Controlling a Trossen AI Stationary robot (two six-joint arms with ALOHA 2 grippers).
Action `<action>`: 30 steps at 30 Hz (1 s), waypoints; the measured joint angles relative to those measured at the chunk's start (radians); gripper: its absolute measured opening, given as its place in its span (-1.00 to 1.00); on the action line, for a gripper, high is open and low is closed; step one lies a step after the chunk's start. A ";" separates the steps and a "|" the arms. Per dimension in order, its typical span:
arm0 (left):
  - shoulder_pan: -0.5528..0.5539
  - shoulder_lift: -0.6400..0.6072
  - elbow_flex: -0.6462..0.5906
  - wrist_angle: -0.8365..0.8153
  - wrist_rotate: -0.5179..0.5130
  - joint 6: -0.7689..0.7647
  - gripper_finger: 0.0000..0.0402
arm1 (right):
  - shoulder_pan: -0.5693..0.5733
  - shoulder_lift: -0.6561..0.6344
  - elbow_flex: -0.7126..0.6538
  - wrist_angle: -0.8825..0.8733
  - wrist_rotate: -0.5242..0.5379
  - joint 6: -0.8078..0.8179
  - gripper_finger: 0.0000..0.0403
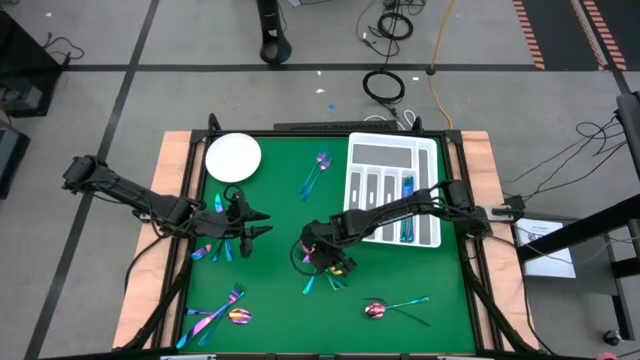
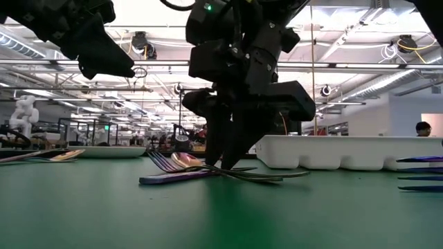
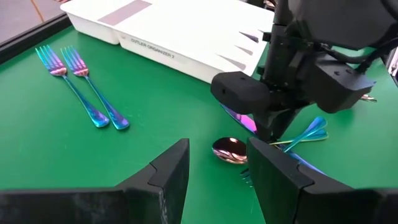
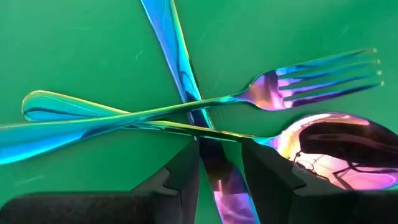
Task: Sort silverware
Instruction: Put the blue knife into the white cutlery tray
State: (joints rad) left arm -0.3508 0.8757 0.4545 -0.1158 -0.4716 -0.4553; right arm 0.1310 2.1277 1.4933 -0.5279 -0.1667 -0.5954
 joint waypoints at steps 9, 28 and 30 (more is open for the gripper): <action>0.000 0.000 0.000 -0.001 0.015 0.005 -0.19 | 0.010 0.010 0.000 0.020 -0.030 -0.021 -0.43; 0.000 0.000 0.000 0.002 0.015 0.024 -0.19 | 0.017 0.011 -0.001 0.070 -0.020 0.043 -0.43; 0.000 0.000 0.000 0.002 0.015 0.025 -0.19 | 0.007 0.011 -0.001 0.052 -0.023 0.038 -0.43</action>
State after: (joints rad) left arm -0.3508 0.8757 0.4541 -0.1135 -0.4564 -0.4305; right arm 0.1377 2.1391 1.4925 -0.4758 -0.1893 -0.5572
